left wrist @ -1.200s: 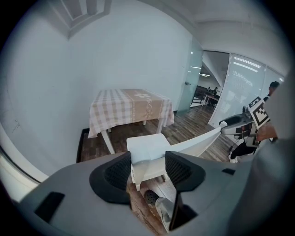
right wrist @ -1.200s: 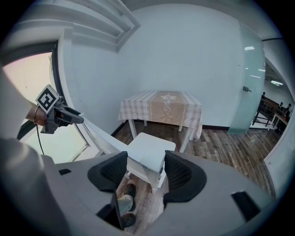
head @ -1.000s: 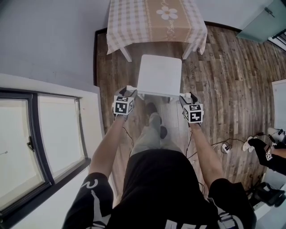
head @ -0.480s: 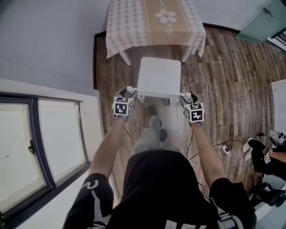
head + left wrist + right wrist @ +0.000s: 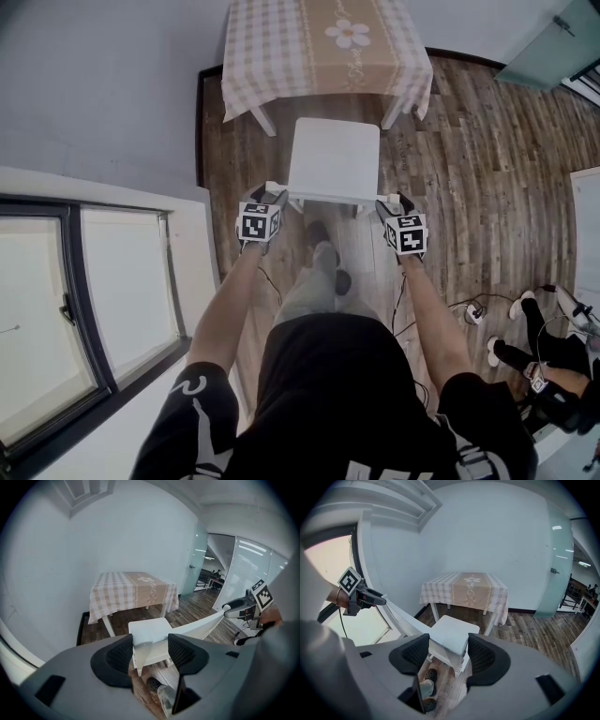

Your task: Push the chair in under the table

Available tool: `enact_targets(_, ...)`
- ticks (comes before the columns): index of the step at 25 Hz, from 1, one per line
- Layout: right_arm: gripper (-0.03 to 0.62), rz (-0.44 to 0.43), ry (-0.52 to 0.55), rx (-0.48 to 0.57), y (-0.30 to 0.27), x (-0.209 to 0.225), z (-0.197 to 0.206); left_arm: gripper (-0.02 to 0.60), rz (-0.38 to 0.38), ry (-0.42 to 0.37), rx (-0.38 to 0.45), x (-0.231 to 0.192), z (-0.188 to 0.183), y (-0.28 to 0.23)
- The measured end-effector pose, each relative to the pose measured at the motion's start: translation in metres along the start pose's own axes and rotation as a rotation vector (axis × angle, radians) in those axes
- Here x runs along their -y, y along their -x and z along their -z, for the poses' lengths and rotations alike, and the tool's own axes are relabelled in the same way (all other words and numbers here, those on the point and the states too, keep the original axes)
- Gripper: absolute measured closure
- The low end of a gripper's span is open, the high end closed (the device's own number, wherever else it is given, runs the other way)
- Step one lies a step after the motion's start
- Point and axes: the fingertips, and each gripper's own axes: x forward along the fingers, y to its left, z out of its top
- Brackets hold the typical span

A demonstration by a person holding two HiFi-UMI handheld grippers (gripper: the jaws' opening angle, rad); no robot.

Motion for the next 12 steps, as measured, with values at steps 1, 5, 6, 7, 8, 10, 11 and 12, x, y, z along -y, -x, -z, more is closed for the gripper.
enact_targets(1,0.318,0.002,0.001,-0.003,-0.001,0.0,0.001,0.333,-0.002,0.001,-0.004,0.0,0.001,-0.001)
enact_targets(5,0.319,0.017,-0.006,-0.034,-0.011,0.004,0.007,0.334,-0.014,0.003,-0.039,-0.001,0.01,-0.009)
enact_targets(6,0.321,0.021,-0.01,-0.036,-0.013,0.005,0.007,0.337,-0.017,0.005,-0.038,-0.002,0.01,-0.011)
enact_targets(7,0.321,0.022,-0.011,-0.036,-0.014,0.007,0.006,0.337,-0.018,0.008,-0.035,-0.002,0.008,-0.012)
enact_targets(8,0.319,0.019,-0.008,-0.035,-0.015,0.009,0.004,0.336,-0.018,0.009,-0.032,-0.002,0.006,-0.013)
enact_targets(10,0.319,0.005,-0.003,-0.03,-0.018,0.011,0.001,0.336,-0.015,0.007,-0.03,-0.003,0.003,-0.016)
enact_targets(11,0.319,0.0,-0.002,-0.026,-0.019,0.011,0.0,0.336,-0.013,0.007,-0.029,-0.004,0.002,-0.017)
enact_targets(12,0.319,-0.002,-0.002,-0.023,-0.021,0.012,-0.001,0.336,-0.011,0.008,-0.028,-0.005,0.0,-0.019)
